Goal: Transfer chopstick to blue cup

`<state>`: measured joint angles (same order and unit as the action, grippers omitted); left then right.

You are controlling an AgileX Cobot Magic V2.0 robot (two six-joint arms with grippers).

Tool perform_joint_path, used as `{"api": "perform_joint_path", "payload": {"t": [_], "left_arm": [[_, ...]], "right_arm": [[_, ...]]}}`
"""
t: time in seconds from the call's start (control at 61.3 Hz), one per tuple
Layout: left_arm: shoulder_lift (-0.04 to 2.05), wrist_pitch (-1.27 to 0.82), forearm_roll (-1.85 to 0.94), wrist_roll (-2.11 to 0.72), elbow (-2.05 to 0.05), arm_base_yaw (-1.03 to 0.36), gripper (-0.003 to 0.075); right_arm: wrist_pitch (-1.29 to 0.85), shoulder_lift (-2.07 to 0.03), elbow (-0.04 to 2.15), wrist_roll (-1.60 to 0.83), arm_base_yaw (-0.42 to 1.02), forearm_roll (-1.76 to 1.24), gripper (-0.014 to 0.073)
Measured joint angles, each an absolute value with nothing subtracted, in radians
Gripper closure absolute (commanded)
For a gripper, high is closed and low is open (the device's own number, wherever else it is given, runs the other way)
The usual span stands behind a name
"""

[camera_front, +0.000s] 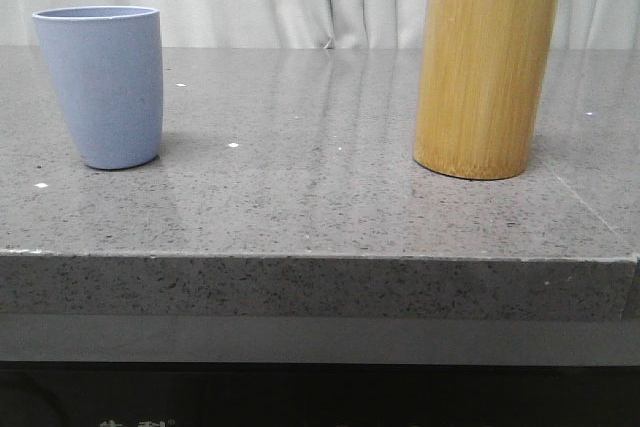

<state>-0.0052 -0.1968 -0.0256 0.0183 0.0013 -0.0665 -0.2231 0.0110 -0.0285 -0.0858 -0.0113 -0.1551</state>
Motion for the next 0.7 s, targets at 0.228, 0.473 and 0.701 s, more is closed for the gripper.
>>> {"api": "perform_joint_path", "payload": {"t": [0.228, 0.473, 0.701], "left_arm": [[-0.005, -0.197, -0.026, 0.018, 0.001, -0.069, 0.0739], [-0.005, -0.197, -0.026, 0.018, 0.001, -0.069, 0.0739], [-0.005, -0.165, -0.026, 0.018, 0.001, -0.069, 0.0739]], "right_arm": [[-0.223, 0.011, -0.028, -0.086, -0.011, -0.155, 0.0673], [-0.215, 0.011, -0.028, -0.086, -0.011, -0.155, 0.0673], [-0.123, 0.011, -0.028, -0.086, -0.011, -0.155, 0.0673]]}}
